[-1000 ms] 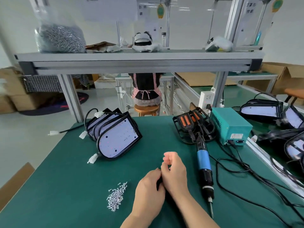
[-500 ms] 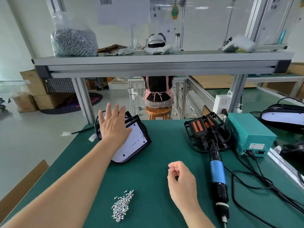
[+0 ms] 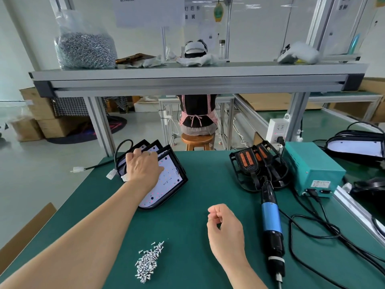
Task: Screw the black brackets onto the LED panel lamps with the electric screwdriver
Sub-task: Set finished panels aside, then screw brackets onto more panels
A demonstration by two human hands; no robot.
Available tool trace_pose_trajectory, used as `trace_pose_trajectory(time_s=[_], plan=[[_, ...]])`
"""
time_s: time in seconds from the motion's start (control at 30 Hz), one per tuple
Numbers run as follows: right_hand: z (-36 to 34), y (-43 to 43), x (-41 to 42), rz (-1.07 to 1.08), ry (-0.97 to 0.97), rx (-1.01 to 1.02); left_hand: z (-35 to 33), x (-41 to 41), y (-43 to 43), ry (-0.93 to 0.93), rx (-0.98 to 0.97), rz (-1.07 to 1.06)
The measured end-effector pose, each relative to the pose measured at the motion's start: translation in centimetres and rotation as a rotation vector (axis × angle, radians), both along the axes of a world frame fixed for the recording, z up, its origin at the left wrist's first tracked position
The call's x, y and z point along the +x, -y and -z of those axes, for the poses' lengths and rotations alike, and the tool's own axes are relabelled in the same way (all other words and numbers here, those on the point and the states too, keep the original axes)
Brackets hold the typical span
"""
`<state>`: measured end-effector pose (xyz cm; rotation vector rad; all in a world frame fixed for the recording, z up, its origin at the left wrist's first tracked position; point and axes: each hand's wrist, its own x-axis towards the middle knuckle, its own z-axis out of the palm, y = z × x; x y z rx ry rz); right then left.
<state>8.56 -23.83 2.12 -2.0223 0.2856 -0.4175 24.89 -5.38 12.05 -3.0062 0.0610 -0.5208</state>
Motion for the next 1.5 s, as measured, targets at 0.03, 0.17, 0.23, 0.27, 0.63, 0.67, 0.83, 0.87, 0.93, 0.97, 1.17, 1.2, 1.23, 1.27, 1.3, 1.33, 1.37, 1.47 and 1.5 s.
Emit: trace_pose_trajectory(time_s=[0.03,0.17,0.23,0.27,0.63,0.67,0.83,0.87,0.93,0.97,1.17,1.2,1.23,1.27,1.3,1.33,1.37,1.47,1.5], plan=[[0.0,0.0,0.0,0.003,0.0,0.003,-0.2,-0.2,0.0,-0.013,-0.012,0.002],[0.2,-0.1,0.1,0.005,0.006,-0.015,-0.9,-0.8,0.6,-0.002,-0.039,0.042],[0.3,-0.2,0.1,0.003,0.02,-0.017,-1.3,-1.5,0.9,0.042,-0.081,0.075],[0.4,-0.2,0.1,0.001,0.024,-0.013,-1.4,-1.8,1.0,0.059,-0.136,0.102],[-0.5,0.4,0.6,0.208,0.245,0.434,-0.9,-8.3,4.1,-0.339,-1.345,0.082],[-0.6,0.6,0.6,0.24,0.277,0.484,0.0,-9.0,4.5,-0.438,-1.46,0.057],[-1.0,1.5,0.5,0.279,0.294,0.759,4.9,-13.3,6.5,-0.619,-1.695,-0.121],[-1.1,1.7,0.3,0.297,0.309,0.757,5.5,-14.2,6.8,-0.643,-1.724,-0.153],[-1.5,2.1,-0.1,0.332,0.399,0.719,6.3,-15.6,7.1,-0.66,-1.745,-0.157],[-1.7,2.2,-0.4,0.326,0.441,0.698,6.6,-16.1,7.2,-0.658,-1.736,-0.13],[-3.2,4.7,-1.9,0.158,0.412,0.553,7.6,-18.2,7.3,-0.44,-1.359,0.128],[-3.6,5.5,-1.9,0.183,0.378,0.547,7.6,-18.8,7.4,-0.385,-1.326,0.153],[-3.9,6.2,-1.8,0.223,0.351,0.538,7.5,-19.2,7.4,-0.341,-1.301,0.182],[-4.2,6.8,-1.8,0.269,0.328,0.512,7.5,-19.6,7.5,-0.317,-1.285,0.211],[-4.6,7.4,-1.6,0.311,0.303,0.464,7.6,-19.8,7.4,-0.307,-1.279,0.235],[-5.0,8.1,-1.4,0.345,0.283,0.401,7.6,-19.9,7.4,-0.312,-1.291,0.251],[-5.6,8.9,-1.1,0.369,0.268,0.336,7.5,-19.9,7.3,-0.324,-1.304,0.266],[-7.5,12.0,0.8,0.363,0.159,0.146,7.5,-19.8,7.2,-0.353,-1.359,0.295],[-7.8,13.1,1.8,0.35,0.069,0.05,7.4,-19.9,7.3,-0.357,-1.381,0.299]])
